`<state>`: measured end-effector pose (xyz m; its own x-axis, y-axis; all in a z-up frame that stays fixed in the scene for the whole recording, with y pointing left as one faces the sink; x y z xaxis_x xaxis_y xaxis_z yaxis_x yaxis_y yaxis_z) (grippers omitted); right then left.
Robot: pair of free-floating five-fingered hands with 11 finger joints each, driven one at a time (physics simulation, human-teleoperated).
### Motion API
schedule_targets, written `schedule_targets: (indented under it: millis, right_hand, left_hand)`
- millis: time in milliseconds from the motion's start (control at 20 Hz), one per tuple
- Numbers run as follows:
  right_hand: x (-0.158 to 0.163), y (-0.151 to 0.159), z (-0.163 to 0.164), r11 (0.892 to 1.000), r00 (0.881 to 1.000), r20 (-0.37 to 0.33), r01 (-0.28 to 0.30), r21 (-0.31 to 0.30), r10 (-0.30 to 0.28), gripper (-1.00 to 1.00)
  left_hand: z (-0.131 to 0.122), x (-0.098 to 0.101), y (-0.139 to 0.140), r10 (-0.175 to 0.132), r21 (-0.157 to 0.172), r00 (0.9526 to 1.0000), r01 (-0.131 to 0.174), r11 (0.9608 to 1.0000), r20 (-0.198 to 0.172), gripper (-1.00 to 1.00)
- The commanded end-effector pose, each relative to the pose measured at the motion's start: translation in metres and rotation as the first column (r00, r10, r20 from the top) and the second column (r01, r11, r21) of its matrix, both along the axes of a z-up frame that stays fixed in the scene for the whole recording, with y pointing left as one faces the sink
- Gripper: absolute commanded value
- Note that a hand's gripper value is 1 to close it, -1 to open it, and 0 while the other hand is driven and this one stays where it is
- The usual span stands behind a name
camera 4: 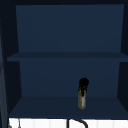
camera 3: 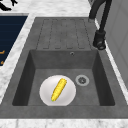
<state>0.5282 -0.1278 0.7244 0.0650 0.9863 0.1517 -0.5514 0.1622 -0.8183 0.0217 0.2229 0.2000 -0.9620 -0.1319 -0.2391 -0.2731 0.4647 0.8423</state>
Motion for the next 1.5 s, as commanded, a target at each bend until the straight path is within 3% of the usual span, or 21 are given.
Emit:
schedule_targets:
  millis: [0, 200, 250, 300, 700, 850, 1200, 1450]
  right_hand:
    - [0.0, 0.0, -0.007, 1.0, 1.0, 0.0, -0.014, 0.003, 0.014, 1.0]
    - [0.01, 0.0, -0.002, 1.0, 1.0, -0.02, -0.008, -0.001, 0.008, 1.0]
    - [0.014, 0.0, 0.0, 1.0, 0.999, -0.034, -0.015, -0.001, 0.015, -1.0]
    - [0.02, 0.001, 0.007, 0.999, 1.0, -0.015, -0.024, -0.047, 0.023, -1.0]
    - [0.029, -0.009, 0.059, 0.993, 0.999, 0.041, -0.025, -0.115, 0.03, -1.0]
    - [0.029, -0.016, 0.077, 0.994, 0.998, 0.062, -0.021, -0.106, 0.028, -1.0]
    - [0.009, -0.057, 0.086, 0.999, 0.995, 0.095, -0.035, -0.011, 0.036, -1.0]
    - [-0.017, -0.081, 0.089, 1.0, 0.993, 0.115, -0.024, 0.002, 0.024, -1.0]
  left_hand:
    - [0.0, 0.0, 0.0, 0.0, 0.0, 1.0, 0.0, 1.0, 0.0, 0.0]
    - [0.0, 0.0, 0.0, 0.0, 0.0, 1.0, 0.0, 1.0, 0.0, 0.0]
    - [0.0, 0.0, 0.0, 0.0, 0.0, 1.0, 0.0, 1.0, 0.0, 0.0]
    - [0.0, 0.0, 0.0, 0.0, 0.0, 1.0, 0.0, 1.0, 0.0, 0.0]
    - [0.0, 0.0, 0.0, 0.0, 0.0, 1.0, 0.0, 1.0, 0.0, 0.0]
    - [0.0, 0.0, 0.0, 0.0, 0.0, 1.0, 0.0, 1.0, 0.0, 0.0]
    - [0.0, 0.0, 0.0, 0.0, 0.0, 1.0, 0.0, 1.0, 0.0, 0.0]
    - [0.0, 0.0, 0.0, 0.0, 0.0, 1.0, 0.0, 1.0, 0.0, 0.0]
